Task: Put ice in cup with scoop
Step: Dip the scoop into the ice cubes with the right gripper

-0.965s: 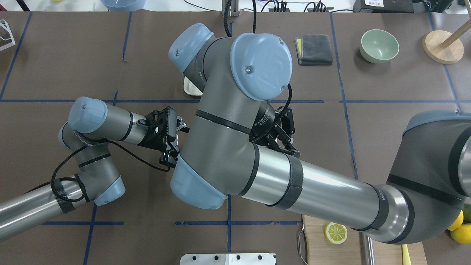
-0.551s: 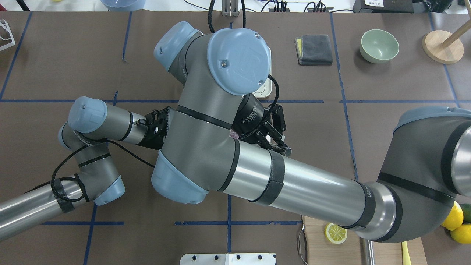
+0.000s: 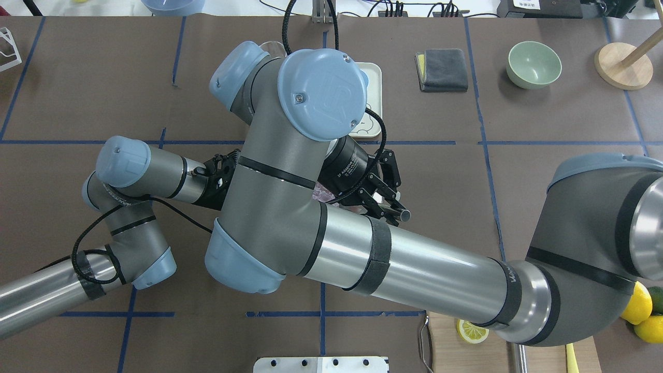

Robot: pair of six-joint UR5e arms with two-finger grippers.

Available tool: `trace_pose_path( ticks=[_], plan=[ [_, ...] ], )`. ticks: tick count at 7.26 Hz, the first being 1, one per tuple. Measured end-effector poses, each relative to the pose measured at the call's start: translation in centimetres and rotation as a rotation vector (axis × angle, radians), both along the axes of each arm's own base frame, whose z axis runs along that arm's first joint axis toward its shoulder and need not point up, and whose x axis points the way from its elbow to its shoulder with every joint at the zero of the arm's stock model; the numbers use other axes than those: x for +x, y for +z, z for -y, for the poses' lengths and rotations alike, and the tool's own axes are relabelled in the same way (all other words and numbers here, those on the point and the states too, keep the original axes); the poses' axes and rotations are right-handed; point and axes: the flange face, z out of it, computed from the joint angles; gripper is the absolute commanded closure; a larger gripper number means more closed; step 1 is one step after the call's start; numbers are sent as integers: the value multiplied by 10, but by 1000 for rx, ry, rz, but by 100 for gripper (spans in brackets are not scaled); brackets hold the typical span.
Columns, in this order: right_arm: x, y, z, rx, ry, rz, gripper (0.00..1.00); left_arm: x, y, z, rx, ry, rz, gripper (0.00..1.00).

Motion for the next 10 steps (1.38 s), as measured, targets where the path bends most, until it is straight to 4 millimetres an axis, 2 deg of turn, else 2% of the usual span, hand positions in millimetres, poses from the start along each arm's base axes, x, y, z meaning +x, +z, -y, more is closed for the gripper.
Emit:
trace_pose_path(
  ticks=[6, 10],
  plan=[
    [-17, 6, -13, 18, -42, -34, 100, 0, -1, -1, -2, 1, -5, 0],
    [-42, 13, -2, 58, -37, 28, 100, 0, 0, -1, -2, 0, -10, 0]
  ],
)
